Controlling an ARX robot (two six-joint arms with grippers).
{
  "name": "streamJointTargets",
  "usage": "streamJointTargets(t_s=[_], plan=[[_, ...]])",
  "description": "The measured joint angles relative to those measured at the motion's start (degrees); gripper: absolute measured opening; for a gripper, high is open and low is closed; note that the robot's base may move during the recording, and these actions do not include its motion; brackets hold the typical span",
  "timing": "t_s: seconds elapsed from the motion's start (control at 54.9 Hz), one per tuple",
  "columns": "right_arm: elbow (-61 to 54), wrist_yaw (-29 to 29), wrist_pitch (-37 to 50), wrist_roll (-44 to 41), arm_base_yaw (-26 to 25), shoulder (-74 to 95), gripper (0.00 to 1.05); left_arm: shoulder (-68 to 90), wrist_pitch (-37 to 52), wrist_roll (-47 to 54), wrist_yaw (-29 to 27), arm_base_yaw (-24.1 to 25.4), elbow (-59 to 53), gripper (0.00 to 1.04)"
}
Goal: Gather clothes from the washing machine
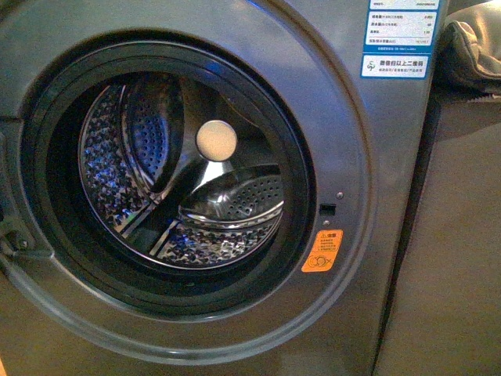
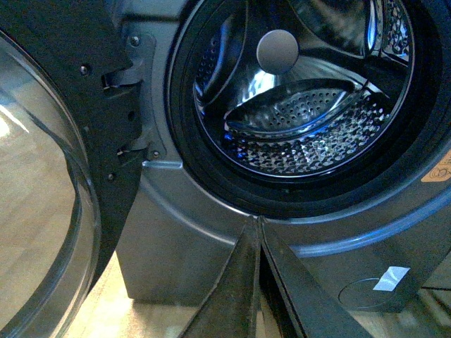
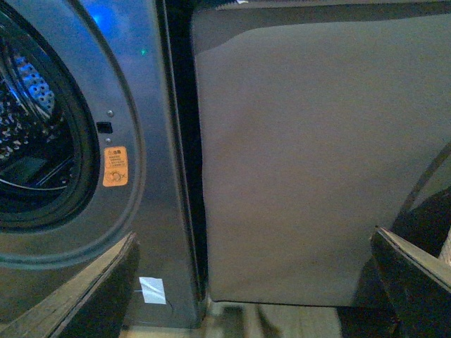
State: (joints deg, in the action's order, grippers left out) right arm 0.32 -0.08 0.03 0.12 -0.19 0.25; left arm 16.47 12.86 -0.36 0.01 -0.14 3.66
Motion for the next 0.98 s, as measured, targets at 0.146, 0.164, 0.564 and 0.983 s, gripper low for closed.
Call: streamJointTargets(t_s=[0.146, 0.164, 0.564, 0.983], plan=[[0.0, 0.0, 0.0, 0.0, 0.0, 0.0, 0.97, -2.2, -1.3, 0.0, 0.0, 0.0, -0.9, 0.04], [0.0, 0.0, 0.0, 0.0, 0.0, 0.0, 0.97, -2.4, -1.5, 0.0, 0.0, 0.0, -1.0, 0.04], [0.0, 0.0, 0.0, 0.0, 0.0, 0.0, 0.97, -15.9, -12.5, 0.1, 0.0, 0.0, -2.6, 0.10], [0.0, 0.0, 0.0, 0.0, 0.0, 0.0, 0.97, -16.1, -12.7, 0.1, 0.0, 0.0, -2.6, 0.86]])
